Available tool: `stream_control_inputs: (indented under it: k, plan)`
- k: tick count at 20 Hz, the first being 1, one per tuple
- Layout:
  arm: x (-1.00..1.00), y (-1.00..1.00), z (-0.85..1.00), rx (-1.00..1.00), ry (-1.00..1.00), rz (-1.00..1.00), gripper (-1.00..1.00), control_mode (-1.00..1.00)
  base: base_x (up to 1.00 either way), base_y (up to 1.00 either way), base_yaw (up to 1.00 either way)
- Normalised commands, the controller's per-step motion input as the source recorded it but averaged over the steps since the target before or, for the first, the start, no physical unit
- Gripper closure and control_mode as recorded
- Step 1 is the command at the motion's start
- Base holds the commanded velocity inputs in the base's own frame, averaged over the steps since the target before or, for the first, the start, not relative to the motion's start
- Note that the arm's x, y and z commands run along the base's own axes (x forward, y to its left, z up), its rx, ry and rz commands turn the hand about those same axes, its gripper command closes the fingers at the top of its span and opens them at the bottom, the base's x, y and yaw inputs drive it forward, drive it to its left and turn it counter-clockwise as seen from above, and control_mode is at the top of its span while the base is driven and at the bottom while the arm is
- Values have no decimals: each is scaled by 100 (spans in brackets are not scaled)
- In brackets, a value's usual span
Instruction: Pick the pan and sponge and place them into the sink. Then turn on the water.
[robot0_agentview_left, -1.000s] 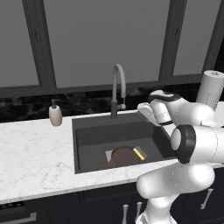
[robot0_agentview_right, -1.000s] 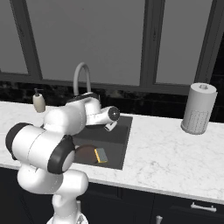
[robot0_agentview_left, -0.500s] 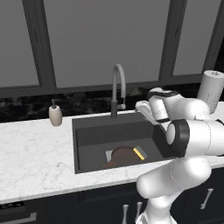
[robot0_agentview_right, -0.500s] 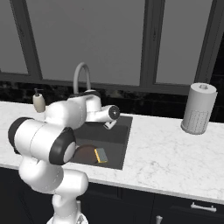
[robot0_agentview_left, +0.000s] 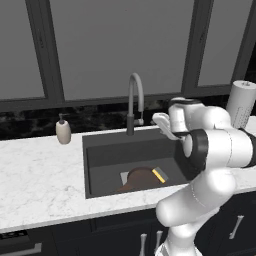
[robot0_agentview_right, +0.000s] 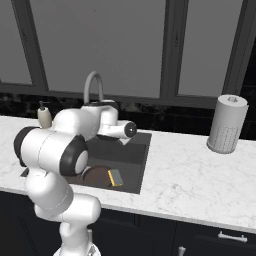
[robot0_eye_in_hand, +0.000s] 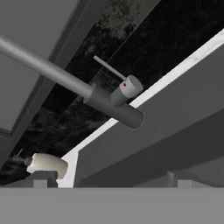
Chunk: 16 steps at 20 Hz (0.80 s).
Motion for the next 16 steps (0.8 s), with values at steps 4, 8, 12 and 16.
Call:
stream_control_inputs:
  k: [4,8,12,16]
  plan:
    - [36,2,0,6,0,-1,-100,-100,0,0,0]
    - [39,0,0,4,0,-2,-100,-100,0,0,0]
    - [31,0,0,0,0,-3,-100,-100,0,0,0]
    - [32,0,0,0,0,-1,-100,-100,0,0,0]
